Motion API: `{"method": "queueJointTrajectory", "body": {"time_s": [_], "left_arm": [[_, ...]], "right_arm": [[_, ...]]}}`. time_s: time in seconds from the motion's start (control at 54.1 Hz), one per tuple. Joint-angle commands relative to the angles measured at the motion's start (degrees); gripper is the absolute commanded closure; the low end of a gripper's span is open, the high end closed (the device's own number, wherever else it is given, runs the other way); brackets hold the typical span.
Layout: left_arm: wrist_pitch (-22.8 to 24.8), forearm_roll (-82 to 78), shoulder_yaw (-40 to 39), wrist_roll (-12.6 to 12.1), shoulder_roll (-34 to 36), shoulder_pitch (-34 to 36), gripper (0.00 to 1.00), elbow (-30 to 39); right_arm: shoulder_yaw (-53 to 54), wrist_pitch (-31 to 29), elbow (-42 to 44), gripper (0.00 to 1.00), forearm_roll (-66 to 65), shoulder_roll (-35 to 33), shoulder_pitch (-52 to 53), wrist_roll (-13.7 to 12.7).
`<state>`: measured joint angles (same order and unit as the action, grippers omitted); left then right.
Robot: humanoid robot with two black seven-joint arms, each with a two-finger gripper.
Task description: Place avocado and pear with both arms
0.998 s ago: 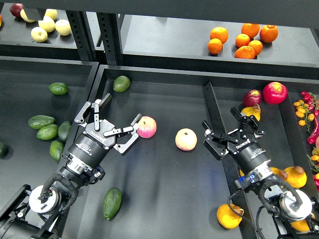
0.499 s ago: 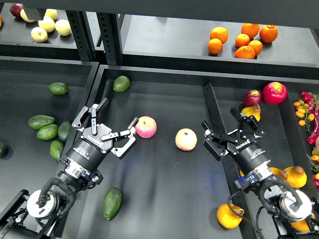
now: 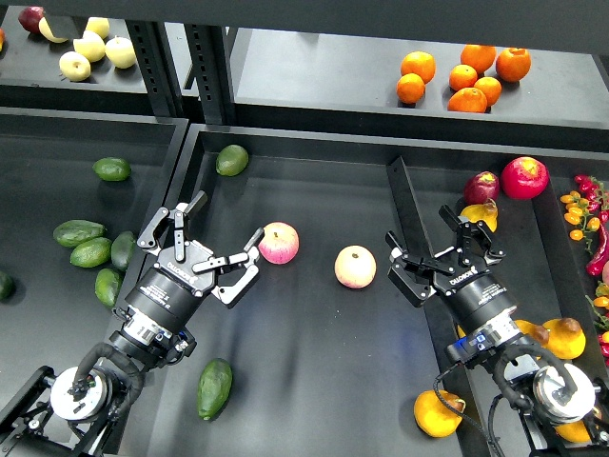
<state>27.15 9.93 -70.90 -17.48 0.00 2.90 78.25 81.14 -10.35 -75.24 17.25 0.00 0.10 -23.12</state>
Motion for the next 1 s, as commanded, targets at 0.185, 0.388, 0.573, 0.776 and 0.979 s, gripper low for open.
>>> {"method": "queueJointTrajectory", "body": {"time_s": [0.185,0.388,0.573,0.776,0.979], "left_arm": [[0.0,0.0,0.0,-0.4,0.0,0.7,0.0,-0.5],[-0.1,-0.5,0.6,-0.6,0.0,2.4,0.0,-0.6],[-0.2,-0.7,1.1,-4.0,0.0,4.7,0.0,-0.9],[-0.3,-1.8,3.5,-6.2,3.9,8.3,0.0,-1.2],[-0.4,-2.1,10.9,-7.6,14.1,13.1,0.0,-1.8]], "right_arm": [[0.1,0.0,0.0,0.0,0.1,0.0,0.1,0.0],[0.0,0.0,-0.1,0.0,0.1,0.0,0.2,0.0],[0.1,0.0,-0.1,0.0,0.0,0.0,0.5,0.0],[0.1,0.1,0.0,0.0,0.0,0.0,0.6,0.0],[0.3,0.1,0.0,0.0,-0.1,0.0,0.6,0.0]]}}
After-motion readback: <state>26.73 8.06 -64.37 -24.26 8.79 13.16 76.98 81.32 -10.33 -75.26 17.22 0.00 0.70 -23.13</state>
